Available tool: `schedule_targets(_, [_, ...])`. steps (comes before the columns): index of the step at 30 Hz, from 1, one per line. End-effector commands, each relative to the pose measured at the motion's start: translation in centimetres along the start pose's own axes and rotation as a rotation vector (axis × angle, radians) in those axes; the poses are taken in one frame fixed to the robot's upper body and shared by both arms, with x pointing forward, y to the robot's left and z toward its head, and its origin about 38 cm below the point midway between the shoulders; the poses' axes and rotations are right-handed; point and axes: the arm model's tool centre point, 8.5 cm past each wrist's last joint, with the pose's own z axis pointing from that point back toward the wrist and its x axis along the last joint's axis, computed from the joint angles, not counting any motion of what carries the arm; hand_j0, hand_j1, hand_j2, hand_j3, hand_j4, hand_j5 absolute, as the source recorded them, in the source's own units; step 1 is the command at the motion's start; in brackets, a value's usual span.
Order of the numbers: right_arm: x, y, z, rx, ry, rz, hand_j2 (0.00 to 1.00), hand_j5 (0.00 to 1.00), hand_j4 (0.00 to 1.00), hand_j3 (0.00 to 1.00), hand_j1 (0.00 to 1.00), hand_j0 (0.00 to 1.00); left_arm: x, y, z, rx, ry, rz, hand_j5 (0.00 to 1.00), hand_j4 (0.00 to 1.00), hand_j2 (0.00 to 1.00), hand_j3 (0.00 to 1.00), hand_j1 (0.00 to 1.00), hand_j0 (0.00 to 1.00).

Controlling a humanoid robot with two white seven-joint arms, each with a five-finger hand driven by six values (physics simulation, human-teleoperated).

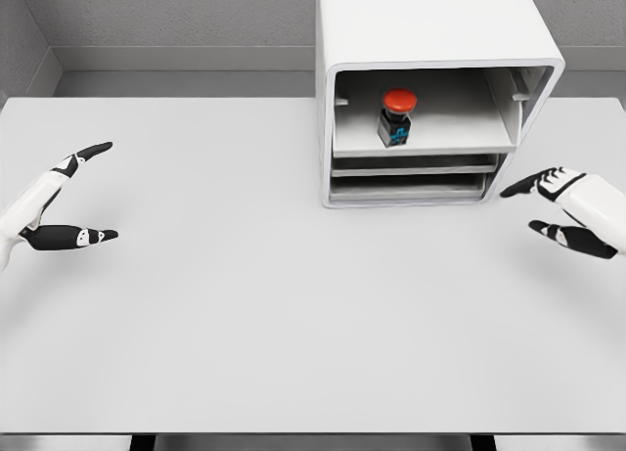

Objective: Slide open multi-storey tabletop storage cabinets and put open load switch and slide close multi-storey tabletop storage cabinets

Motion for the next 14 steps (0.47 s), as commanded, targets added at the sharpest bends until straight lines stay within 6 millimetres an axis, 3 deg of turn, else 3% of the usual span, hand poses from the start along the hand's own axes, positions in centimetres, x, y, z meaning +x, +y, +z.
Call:
schedule_targets(1, [-0.12,-0.45,0.09,-0.009,0.003,0.003,0.71,0.71,0.71,0.71,0.71,0.71,-0.02,0.13,0.05,0.005,0.0,0.005,1.0,1.0,1.0,1.0,1.0,1.0])
schedule_targets(14, [-0.26,-0.39,0.21,-0.006,0.008,0.003,0.71,0.71,0.71,0.71,0.71,0.71,-0.15,-0.03,0.26,0.001,0.006,0.007,1.0,1.0,1.0,1.0,1.0,1.0])
